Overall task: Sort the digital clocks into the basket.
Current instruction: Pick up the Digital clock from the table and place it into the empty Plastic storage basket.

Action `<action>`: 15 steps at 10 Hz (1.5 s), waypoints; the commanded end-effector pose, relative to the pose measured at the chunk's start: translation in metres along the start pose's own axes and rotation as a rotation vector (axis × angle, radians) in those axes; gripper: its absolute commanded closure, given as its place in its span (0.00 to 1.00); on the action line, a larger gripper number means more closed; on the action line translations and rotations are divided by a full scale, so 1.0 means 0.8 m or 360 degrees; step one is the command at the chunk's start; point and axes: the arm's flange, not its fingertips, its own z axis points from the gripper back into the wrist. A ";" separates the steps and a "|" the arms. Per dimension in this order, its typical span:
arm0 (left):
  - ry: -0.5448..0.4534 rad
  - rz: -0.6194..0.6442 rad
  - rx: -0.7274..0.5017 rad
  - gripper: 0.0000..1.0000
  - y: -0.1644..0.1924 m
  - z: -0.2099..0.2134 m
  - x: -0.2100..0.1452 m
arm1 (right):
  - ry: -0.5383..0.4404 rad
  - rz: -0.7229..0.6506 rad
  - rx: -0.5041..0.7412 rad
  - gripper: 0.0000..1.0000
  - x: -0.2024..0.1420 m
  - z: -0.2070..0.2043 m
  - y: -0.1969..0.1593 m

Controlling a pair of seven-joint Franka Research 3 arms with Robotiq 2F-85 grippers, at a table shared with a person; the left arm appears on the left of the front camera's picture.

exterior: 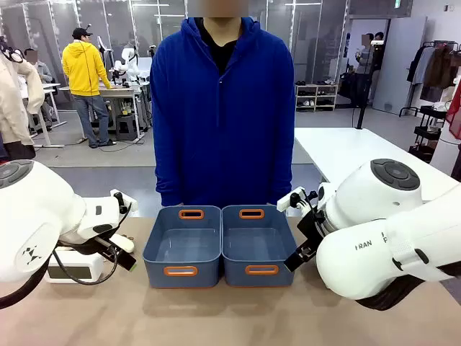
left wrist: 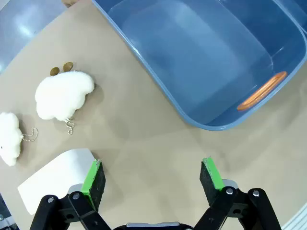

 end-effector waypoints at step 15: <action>0.0053 -0.0052 -0.0125 0.00 0.033 0.069 0.018 | -0.0045 0.0045 0.0049 0.00 0.022 0.091 -0.045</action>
